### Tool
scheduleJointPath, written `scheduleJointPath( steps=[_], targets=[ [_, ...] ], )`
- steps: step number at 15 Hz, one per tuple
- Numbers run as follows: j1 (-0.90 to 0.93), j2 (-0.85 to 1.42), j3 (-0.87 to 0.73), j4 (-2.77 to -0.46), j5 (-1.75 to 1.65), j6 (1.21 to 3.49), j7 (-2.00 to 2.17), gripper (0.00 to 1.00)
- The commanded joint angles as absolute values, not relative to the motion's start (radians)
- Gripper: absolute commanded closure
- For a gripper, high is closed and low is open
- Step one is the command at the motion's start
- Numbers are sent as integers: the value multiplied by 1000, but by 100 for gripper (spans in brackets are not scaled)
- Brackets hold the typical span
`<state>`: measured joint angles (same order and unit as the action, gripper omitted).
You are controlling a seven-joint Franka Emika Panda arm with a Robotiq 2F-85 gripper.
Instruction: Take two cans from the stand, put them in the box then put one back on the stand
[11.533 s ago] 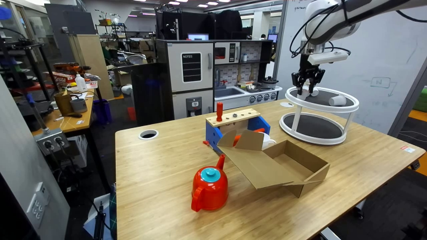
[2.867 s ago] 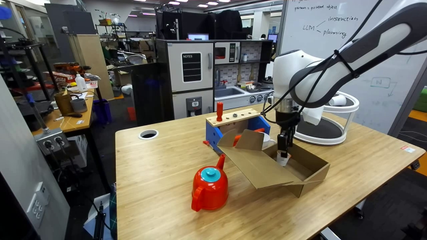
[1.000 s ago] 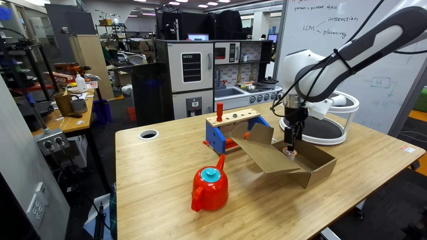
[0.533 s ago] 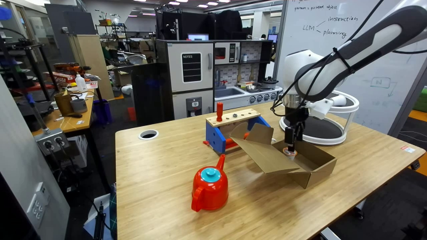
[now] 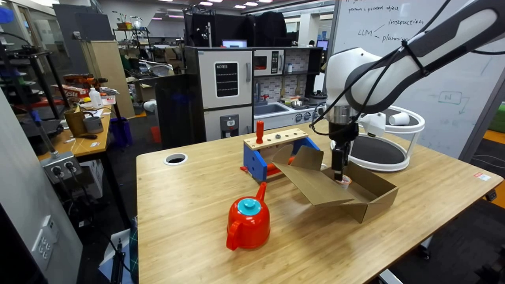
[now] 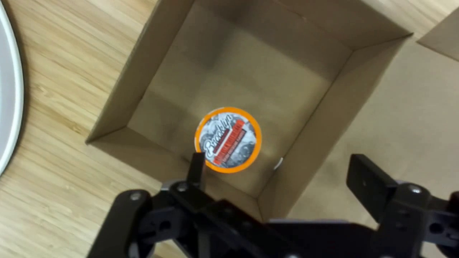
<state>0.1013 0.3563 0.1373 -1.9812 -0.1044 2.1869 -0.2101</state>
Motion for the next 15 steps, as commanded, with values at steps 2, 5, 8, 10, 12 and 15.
scheduleJointPath(
  steps=[2,5,8,10,12,15],
  targets=[
    [81,287,135,-2003,-53,2218,-228,0],
    [60,278,88,-1988,-29,2272,-132,0],
    [38,303,35,-1965,-25,2291,-24,0],
    [31,317,7,-1953,-25,2307,61,0],
    [31,322,-18,-1938,-27,2316,155,0],
    [40,313,-40,-1920,-39,2315,274,0]
  ],
)
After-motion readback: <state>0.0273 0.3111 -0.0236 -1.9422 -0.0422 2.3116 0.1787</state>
